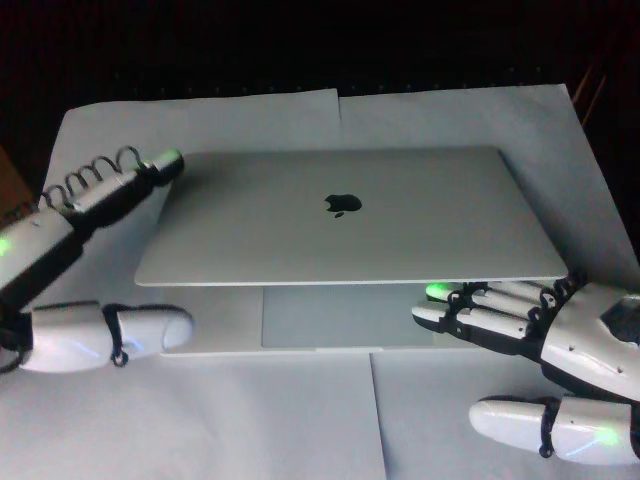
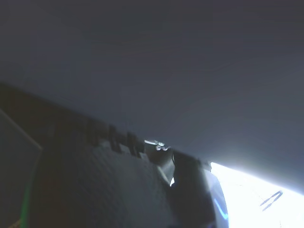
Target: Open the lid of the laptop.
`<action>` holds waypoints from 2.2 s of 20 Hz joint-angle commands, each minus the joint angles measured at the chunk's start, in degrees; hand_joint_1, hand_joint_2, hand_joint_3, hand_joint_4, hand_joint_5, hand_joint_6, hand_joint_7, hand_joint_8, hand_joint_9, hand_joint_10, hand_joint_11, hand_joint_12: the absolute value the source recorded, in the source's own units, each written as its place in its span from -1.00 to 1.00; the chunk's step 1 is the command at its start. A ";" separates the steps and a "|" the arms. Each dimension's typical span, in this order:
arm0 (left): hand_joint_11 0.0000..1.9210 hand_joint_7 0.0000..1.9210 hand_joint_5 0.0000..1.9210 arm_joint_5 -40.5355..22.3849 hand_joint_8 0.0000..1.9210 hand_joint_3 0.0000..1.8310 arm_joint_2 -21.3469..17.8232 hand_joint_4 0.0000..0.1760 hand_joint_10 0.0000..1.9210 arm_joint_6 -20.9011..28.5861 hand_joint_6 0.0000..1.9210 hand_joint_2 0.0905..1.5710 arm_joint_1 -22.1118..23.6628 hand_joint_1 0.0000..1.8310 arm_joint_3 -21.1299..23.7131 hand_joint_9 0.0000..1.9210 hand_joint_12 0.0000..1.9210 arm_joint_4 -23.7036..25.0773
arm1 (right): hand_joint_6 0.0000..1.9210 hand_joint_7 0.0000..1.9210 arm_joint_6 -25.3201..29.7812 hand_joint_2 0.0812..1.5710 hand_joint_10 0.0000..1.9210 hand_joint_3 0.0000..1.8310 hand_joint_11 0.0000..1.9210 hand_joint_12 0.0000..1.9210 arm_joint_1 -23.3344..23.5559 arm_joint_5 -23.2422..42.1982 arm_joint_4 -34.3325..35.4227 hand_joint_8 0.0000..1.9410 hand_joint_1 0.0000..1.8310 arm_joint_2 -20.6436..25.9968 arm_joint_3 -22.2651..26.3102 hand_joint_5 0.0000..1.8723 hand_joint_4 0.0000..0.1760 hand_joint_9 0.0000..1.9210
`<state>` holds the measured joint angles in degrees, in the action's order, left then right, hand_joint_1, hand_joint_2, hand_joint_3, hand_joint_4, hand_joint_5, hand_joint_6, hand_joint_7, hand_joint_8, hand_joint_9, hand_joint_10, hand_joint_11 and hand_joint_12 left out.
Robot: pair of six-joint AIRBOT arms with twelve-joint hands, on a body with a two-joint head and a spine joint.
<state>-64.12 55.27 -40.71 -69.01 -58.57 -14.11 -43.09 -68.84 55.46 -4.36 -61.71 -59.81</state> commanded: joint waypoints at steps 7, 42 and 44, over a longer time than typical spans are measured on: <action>-1.00 -1.00 -1.00 4.09 -1.00 -1.00 2.57 1.00 -1.00 -4.33 -1.00 0.12 5.73 -0.05 -2.69 -1.00 -1.00 2.19 | -0.99 -0.91 0.77 0.74 -0.99 -1.00 -0.91 -0.95 0.32 0.89 0.29 -0.99 -1.00 -0.84 -0.06 -0.85 -1.00 -0.95; -1.00 -1.00 -1.00 5.61 -1.00 -1.00 2.58 1.00 -1.00 -7.68 -1.00 0.22 26.76 -0.23 -10.54 -1.00 -0.98 2.73 | -1.00 -0.89 2.19 0.66 -1.00 -1.00 -0.98 -1.00 -0.76 0.46 -1.74 -1.00 -1.00 -1.01 0.88 -0.87 -1.00 -0.97; -0.90 -1.00 -1.00 6.92 -1.00 -1.00 2.99 1.00 -1.00 -7.70 -1.00 0.23 28.78 -0.27 -11.90 -1.00 -0.93 2.73 | -1.00 -0.90 2.36 0.67 -1.00 -1.00 -1.00 -1.00 -0.76 0.33 -1.92 -1.00 -1.00 -1.00 0.87 -0.87 -1.00 -0.98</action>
<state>-47.83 58.24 -49.43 -41.25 -70.32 -10.13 -41.98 -69.17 55.48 -4.78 -61.93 -59.37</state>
